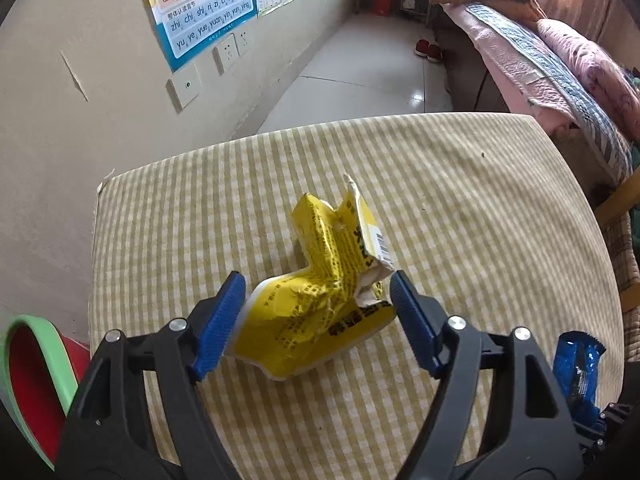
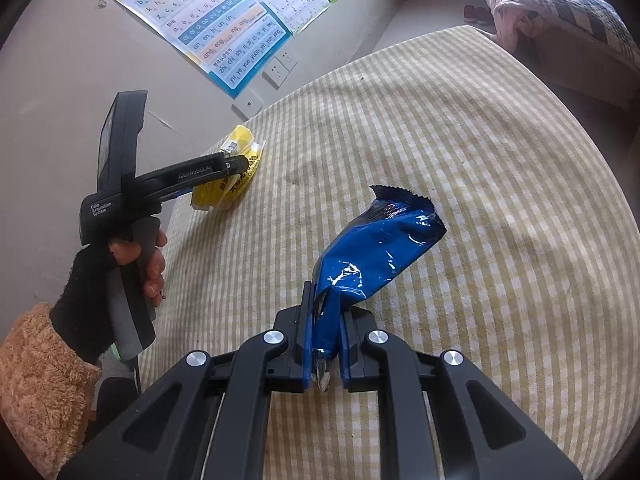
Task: Collect trash
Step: 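Grasp the blue-silver wrapper with the right tool while the left tool grasps the yellow-white wrapper, then carry the blue wrapper and yellow-white wrapper over the red bucket with both tools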
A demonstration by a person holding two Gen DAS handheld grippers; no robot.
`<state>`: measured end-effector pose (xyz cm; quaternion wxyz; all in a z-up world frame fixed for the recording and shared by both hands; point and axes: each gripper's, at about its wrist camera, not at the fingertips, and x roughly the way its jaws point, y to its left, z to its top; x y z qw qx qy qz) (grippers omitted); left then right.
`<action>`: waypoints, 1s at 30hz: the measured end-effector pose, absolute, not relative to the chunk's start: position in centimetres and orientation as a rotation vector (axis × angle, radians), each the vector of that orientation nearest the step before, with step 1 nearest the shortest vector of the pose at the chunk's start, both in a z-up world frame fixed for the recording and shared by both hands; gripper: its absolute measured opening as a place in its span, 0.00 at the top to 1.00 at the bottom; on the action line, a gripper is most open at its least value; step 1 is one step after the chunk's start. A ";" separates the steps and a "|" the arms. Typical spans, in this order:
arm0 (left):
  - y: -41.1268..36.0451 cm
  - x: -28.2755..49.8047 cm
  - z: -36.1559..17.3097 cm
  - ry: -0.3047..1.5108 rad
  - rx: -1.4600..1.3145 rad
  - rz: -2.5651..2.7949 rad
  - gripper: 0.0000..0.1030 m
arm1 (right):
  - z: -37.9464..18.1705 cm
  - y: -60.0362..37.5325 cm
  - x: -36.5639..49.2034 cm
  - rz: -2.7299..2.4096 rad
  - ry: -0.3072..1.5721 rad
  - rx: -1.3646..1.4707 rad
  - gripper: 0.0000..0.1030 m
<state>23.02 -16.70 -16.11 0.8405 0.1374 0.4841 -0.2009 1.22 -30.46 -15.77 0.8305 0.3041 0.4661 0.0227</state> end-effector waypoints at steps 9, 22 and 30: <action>-13.7 19.0 -11.8 0.949 0.161 -0.431 0.51 | -14.6 -30.1 1.0 0.058 0.965 0.621 0.89; -7.6 6.7 -3.7 0.778 0.063 -0.338 0.50 | -9.4 -25.7 0.1 0.143 0.894 0.502 0.89; -3.7 4.7 -2.7 0.757 0.001 -0.277 0.50 | -6.7 -22.8 0.0 0.200 0.863 0.435 0.89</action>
